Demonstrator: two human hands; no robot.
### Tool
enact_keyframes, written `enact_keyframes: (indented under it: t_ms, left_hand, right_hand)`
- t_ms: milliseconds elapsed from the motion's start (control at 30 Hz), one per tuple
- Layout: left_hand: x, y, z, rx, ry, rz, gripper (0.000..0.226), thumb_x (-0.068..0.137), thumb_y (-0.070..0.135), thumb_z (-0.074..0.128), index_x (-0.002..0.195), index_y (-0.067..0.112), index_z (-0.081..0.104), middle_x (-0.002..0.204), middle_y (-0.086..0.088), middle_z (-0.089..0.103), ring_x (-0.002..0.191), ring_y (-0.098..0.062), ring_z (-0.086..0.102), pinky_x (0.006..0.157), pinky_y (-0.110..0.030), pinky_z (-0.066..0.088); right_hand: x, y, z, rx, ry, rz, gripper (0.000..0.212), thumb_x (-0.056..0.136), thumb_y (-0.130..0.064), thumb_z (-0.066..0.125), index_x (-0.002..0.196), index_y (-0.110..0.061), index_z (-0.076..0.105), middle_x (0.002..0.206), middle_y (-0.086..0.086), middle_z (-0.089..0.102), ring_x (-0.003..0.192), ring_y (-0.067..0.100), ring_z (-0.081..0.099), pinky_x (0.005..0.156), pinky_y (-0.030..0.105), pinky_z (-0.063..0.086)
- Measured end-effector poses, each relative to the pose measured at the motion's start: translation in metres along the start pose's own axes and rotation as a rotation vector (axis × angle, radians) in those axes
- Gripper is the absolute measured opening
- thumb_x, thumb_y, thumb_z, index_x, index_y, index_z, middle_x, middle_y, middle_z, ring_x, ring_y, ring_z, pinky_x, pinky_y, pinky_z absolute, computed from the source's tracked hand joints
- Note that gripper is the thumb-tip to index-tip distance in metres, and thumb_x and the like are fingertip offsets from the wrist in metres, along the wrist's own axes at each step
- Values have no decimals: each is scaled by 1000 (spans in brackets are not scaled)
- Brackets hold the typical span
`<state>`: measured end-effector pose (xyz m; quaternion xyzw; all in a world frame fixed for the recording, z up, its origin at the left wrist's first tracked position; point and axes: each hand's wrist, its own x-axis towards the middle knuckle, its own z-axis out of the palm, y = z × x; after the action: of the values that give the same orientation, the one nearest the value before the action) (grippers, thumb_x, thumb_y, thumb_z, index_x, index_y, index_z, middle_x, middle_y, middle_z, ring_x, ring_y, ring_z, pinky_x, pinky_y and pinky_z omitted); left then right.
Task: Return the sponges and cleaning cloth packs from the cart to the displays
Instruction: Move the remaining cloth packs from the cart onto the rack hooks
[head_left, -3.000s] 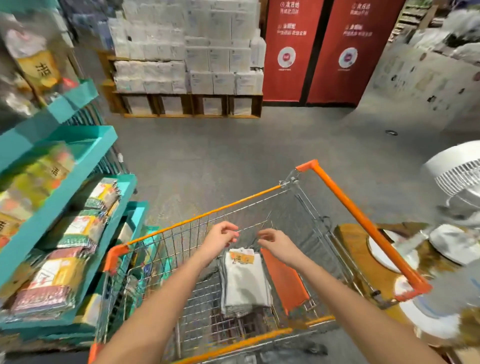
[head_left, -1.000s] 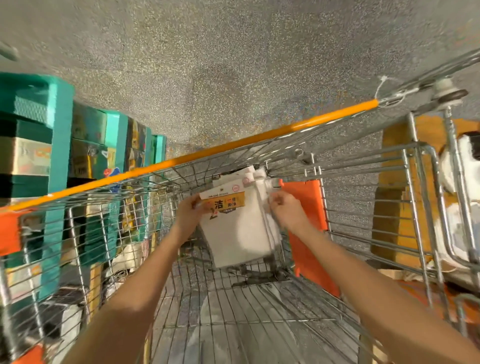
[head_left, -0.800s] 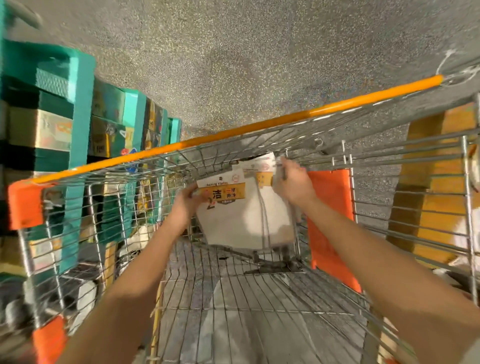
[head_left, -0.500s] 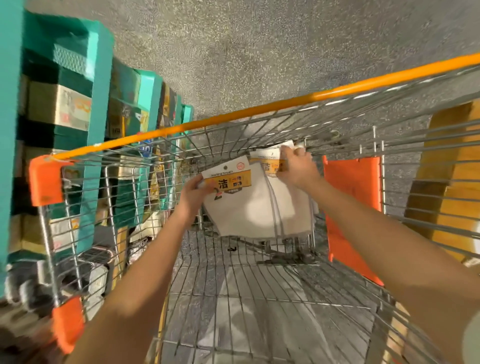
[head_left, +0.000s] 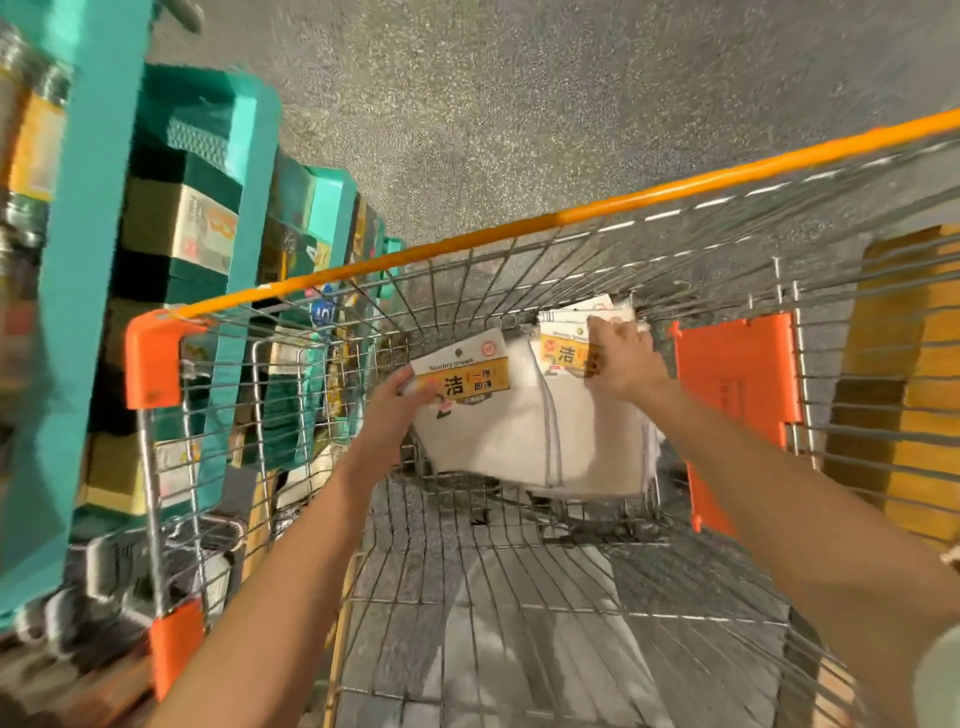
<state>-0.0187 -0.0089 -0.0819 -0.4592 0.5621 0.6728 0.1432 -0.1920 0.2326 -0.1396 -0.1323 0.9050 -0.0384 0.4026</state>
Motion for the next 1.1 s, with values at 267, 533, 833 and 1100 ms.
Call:
enact_keyframes:
  t_ms: [267, 533, 833, 1100]
  left_hand:
    - [-6, -19, -20, -45, 63, -67, 25, 88, 13, 66, 112, 20, 62, 108, -9, 70, 94, -32, 67, 86, -54, 53]
    - [-36, -6, -42, -26, 82, -2, 24, 90, 15, 64, 113, 21, 60, 109, -9, 69, 84, -26, 69, 65, -36, 57]
    - [-106, 27, -53, -36, 151, 106, 10, 86, 11, 67, 88, 17, 59, 88, -4, 62, 78, -17, 66, 70, -32, 52]
    - [-201, 26, -96, -52, 263, 413, 50, 75, 29, 76, 119, 11, 60, 119, -13, 65, 107, -29, 64, 97, -45, 49]
  right_hand:
    - [-8, -9, 13, -121, -19, 110, 86, 70, -40, 78, 135, -18, 27, 141, 18, 28, 131, 38, 30, 103, 48, 35]
    - [-77, 13, 62, 338, -235, 167, 65, 75, -20, 76, 132, -3, 47, 116, 19, 64, 102, 29, 61, 76, 32, 47]
    - [-134, -15, -22, 350, -55, -106, 23, 79, -19, 72, 100, -10, 65, 73, 1, 62, 75, 21, 57, 54, 25, 36]
    - [-265, -42, -126, 308, 146, -415, 9, 82, -16, 71, 80, -12, 63, 69, 4, 55, 56, 9, 46, 42, 13, 32]
